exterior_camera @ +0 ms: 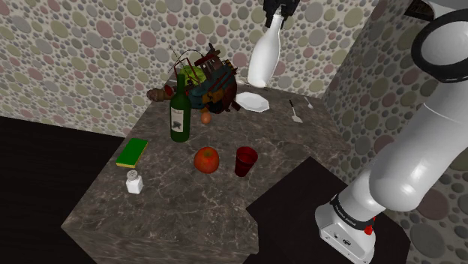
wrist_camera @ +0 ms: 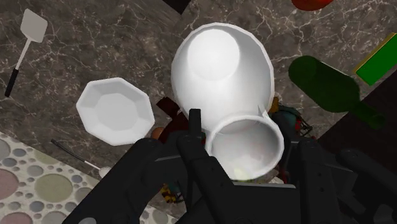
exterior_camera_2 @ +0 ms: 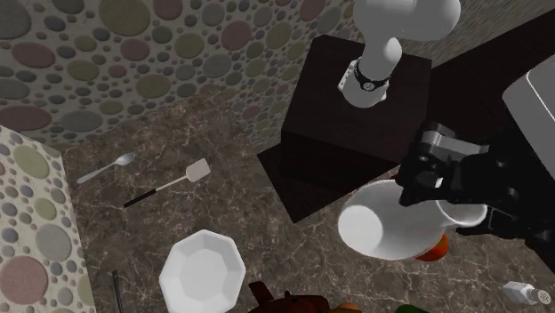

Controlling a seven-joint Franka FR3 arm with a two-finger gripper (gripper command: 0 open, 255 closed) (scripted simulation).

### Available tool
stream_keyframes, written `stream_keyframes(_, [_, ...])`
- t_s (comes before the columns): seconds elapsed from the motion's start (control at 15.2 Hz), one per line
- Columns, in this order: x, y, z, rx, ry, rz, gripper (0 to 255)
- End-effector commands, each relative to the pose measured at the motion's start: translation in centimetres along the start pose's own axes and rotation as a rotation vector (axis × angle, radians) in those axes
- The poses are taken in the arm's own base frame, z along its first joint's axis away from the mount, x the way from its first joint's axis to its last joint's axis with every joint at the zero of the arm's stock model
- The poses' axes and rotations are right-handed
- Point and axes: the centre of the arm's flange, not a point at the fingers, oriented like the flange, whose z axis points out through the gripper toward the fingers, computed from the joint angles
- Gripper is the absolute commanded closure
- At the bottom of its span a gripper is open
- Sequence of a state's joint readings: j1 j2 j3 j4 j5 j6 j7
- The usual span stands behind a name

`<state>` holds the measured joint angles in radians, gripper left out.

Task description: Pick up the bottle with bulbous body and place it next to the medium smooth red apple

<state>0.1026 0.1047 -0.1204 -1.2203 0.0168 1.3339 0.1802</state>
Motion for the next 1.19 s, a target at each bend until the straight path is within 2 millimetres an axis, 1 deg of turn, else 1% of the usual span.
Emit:
stream_keyframes(0.0, [0.0, -2.7, -0.3, 0.000, 0.000, 0.001, 255])
stream_keyframes(0.59, [0.2, -14.6, -0.3, 0.000, 0.000, 0.001, 255])
stream_keyframes(0.66, [0.2, -15.5, -0.3, 0.000, 0.000, 0.001, 255])
stream_keyframes(1.12, [0.2, -15.5, 3.4, 0.000, 0.000, 0.001, 255])
